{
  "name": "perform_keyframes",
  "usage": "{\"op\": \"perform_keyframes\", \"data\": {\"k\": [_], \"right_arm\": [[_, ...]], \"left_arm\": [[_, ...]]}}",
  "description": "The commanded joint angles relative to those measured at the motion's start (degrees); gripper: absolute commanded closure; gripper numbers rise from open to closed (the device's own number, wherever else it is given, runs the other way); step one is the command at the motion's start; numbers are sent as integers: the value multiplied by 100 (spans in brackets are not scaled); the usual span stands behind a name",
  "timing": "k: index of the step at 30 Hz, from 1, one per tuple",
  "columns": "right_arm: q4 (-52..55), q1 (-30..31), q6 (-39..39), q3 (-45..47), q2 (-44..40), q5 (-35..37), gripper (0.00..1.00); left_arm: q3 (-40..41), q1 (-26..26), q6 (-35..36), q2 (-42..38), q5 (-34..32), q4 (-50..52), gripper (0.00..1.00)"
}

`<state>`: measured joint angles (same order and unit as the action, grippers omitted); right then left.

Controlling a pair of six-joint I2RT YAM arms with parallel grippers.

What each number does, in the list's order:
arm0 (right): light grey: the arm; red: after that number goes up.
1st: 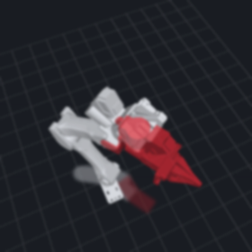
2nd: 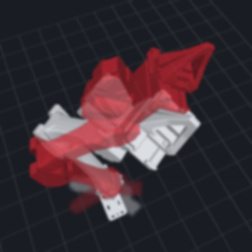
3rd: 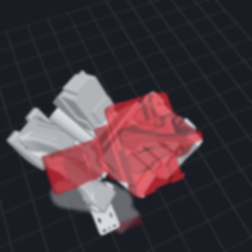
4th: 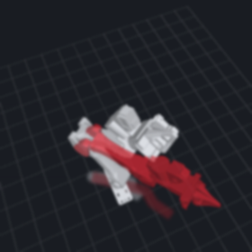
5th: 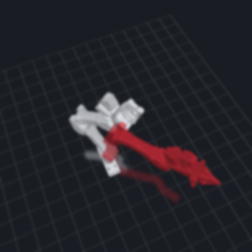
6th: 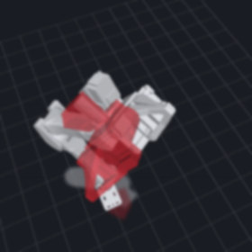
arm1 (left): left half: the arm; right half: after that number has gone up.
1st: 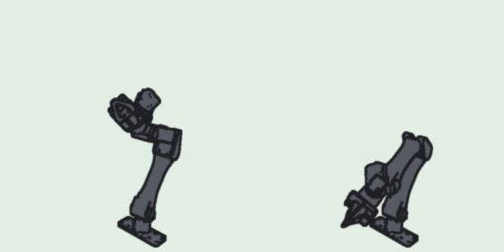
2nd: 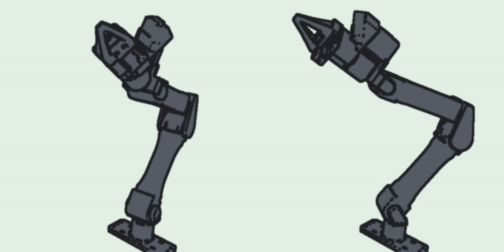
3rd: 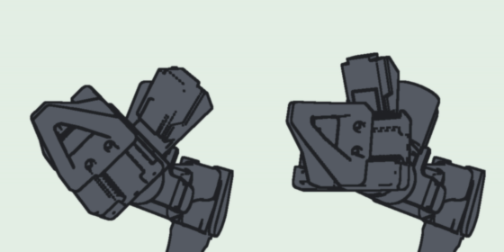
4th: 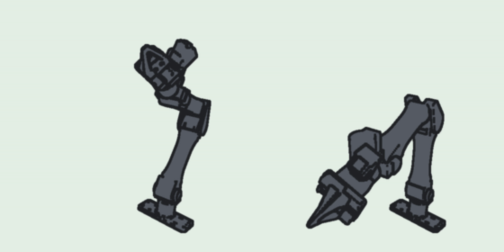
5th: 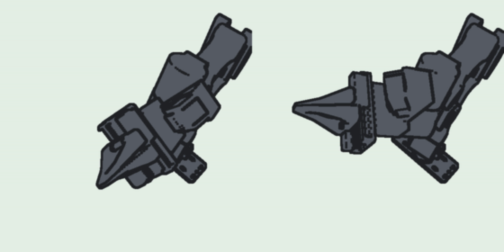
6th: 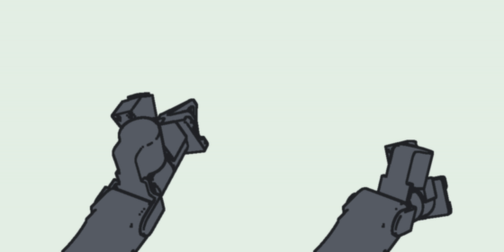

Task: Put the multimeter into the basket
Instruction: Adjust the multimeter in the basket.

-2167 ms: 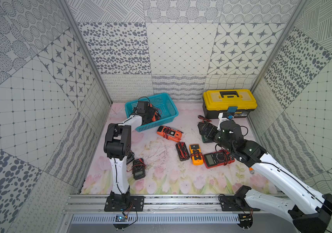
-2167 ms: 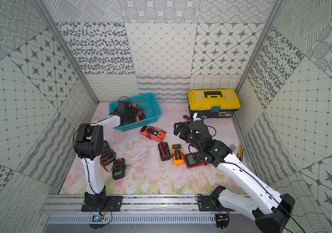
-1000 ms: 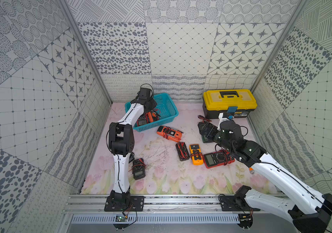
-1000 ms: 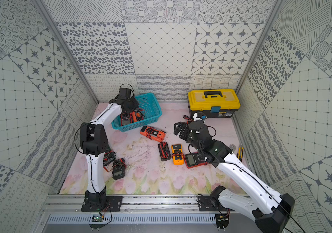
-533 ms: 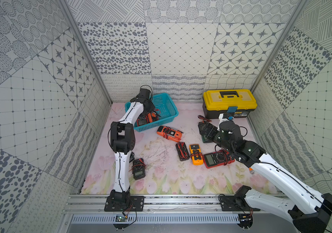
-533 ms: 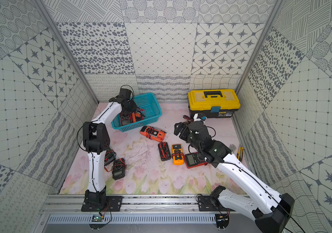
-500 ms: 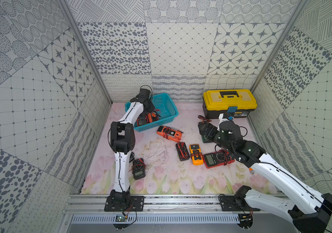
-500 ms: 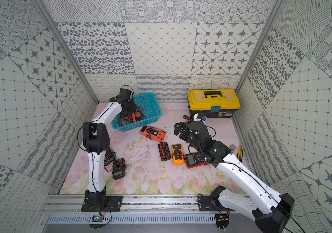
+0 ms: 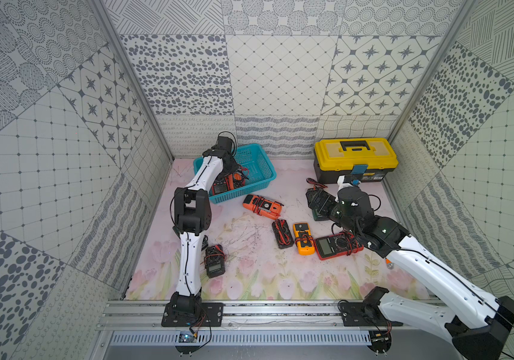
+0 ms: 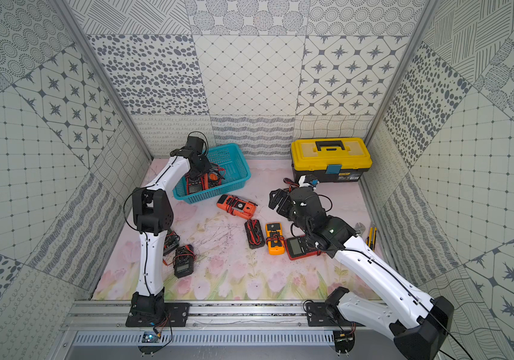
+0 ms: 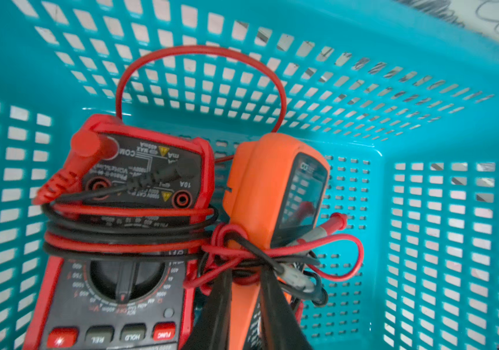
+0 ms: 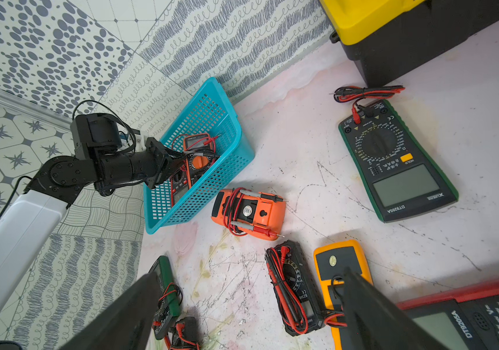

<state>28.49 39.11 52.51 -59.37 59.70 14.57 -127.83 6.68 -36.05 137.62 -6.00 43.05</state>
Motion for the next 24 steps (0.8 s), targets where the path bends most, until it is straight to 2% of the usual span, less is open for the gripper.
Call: {"op": "perform_keyframes", "data": {"k": [1, 4, 8, 10, 14, 20, 24], "right_arm": [[-152, -19, -76, -108, 50, -19, 2], [78, -32, -117, -183, 142, -31, 2], [666, -83, -153, -292, 348, -71, 2], [701, -165, -118, -154, 326, -141, 2], [702, -417, -206, 38, 268, -476, 2], [747, -809, -1267, -127, 646, -1677, 2], [1124, -690, -1705, -360, 1026, -1666, 4]], "left_arm": [[-105, 36, 128, 404, 304, 823, 81], [-90, 14, 125, 452, 247, 1029, 89], [387, -31, 176, 109, 192, 873, 90], [653, -33, 187, -191, 284, 646, 88], [690, -33, 195, -686, 507, 501, 82], [810, 24, 344, -1638, 644, 312, 69], [1536, 64, 394, -2436, 746, -31, 60]]}}
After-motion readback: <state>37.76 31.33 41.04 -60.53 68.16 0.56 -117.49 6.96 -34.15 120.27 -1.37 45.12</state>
